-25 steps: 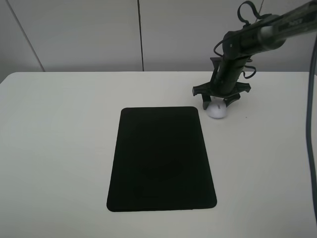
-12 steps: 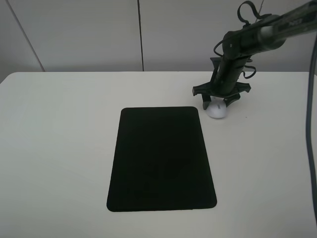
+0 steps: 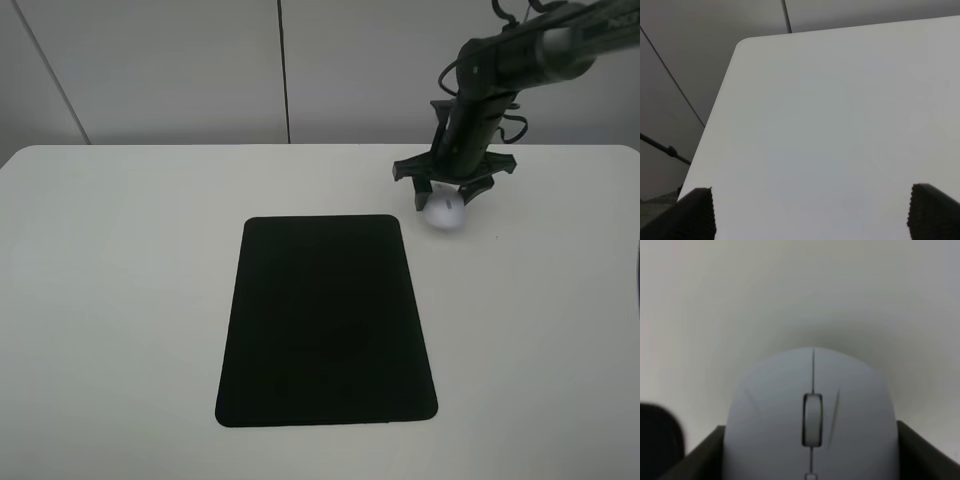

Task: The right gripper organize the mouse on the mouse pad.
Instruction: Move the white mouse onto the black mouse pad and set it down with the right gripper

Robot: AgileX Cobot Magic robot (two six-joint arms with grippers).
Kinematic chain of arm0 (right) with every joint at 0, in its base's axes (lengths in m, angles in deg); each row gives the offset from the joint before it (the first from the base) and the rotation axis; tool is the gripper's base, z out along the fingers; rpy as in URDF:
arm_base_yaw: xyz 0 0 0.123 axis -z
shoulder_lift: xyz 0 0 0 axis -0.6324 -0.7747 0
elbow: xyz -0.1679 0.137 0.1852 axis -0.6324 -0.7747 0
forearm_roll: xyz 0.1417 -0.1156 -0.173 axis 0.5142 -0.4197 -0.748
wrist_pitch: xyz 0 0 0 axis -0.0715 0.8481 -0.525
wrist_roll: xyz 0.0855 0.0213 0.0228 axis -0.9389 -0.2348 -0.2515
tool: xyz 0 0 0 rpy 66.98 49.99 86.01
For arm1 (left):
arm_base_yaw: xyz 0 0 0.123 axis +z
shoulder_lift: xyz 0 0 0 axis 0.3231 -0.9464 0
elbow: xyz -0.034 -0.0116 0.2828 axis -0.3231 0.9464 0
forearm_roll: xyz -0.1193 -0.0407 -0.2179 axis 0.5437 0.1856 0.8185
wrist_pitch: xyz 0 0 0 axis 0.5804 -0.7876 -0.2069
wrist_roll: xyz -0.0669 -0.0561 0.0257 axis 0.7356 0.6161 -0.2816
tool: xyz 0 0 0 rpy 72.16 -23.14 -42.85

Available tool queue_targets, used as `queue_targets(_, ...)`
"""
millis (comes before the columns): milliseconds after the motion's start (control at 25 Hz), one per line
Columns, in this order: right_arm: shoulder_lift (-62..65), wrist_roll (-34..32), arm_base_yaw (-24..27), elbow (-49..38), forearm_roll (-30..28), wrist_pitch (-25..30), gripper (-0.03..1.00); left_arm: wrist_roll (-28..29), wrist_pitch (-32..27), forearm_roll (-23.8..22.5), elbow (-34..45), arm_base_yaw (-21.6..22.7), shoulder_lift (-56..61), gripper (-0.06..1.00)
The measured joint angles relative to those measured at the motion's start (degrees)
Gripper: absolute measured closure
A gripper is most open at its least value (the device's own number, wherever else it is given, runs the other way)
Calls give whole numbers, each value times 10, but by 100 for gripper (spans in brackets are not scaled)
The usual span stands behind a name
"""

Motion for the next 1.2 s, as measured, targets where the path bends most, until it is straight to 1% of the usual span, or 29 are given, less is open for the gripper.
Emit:
queue_targets(320,39,-24,-46,0,-3,41,36,0,0,0,0,0,0,16)
queue_targets(480,43,-33,-84,0,-7,54,36,0,0,0,0,0,0,16)
queue_targets(920,45,-71,-199,-1,-7,62,36,0,0,0,0,0,0,16)
queue_targets(1200,45,-108,-261,-29,-7,39,36,0,0,0,0,0,0,16)
